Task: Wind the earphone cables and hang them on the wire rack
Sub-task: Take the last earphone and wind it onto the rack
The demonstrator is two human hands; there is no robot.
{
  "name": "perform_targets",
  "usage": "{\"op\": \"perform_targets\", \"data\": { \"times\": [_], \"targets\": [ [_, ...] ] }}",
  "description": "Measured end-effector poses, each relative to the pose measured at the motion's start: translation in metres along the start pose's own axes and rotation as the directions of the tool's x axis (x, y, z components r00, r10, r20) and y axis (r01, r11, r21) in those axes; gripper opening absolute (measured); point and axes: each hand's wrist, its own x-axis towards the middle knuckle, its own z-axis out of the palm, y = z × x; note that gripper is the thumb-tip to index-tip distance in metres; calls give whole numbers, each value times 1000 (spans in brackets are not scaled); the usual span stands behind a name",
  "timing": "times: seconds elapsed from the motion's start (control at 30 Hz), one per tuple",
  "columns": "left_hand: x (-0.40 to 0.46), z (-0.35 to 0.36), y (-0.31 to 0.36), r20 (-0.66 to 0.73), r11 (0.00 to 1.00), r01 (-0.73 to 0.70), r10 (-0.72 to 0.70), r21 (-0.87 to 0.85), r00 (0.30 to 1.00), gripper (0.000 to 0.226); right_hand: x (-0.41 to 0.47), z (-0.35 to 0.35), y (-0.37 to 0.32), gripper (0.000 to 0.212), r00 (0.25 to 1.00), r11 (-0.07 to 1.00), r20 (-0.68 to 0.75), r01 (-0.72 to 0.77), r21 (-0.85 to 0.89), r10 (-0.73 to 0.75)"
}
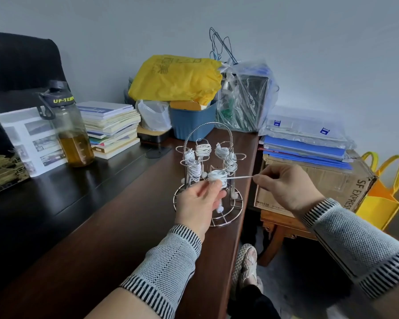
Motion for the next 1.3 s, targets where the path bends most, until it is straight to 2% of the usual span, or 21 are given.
{"op": "perform_targets", "data": {
  "times": [0.3,0.37,0.5,0.6,0.67,0.8,0.9,1.03,1.13,1.23,1.3],
  "targets": [
    [2,0,-1,-61,1000,-9,9,3,998,6,5,2,-2,25,998,998,-31,-55,-39,54],
    [2,1,0,-70,1000,4,-5,-15,998,7,11,-1,-12,27,998,993,-68,3,-119,-11],
    [1,2,1,-77,999,17,-21,-47,997,9,20,0,-46,23,967,926,-81,206,-316,-243],
    [0,2,1,-69,999,24,-26,-40,997,8,25,10,-64,18,943,850,-19,291,-439,-333],
    [0,1,1,-60,999,30,-32,-40,998,7,28,20,-74,18,941,791,64,315,-525,-332],
    [-1,0,2,-47,997,36,-39,-66,998,16,40,36,-91,19,962,747,184,274,-606,-204],
    [-1,1,2,-62,999,24,-27,-48,998,10,49,45,-99,17,963,745,240,247,-620,-120],
    [1,0,1,-79,1000,-4,4,1,997,10,46,53,-113,33,942,674,319,301,-675,-102],
    [3,-1,1,-89,1000,2,-1,10,996,10,36,59,-115,30,924,592,358,365,-719,-134],
    [4,-1,1,-78,1000,7,-6,21,997,18,23,58,-114,10,892,504,389,452,-736,-231],
    [3,-2,3,-62,1000,18,-16,20,998,18,14,54,-114,13,860,459,414,509,-728,-297]
  ]
}}
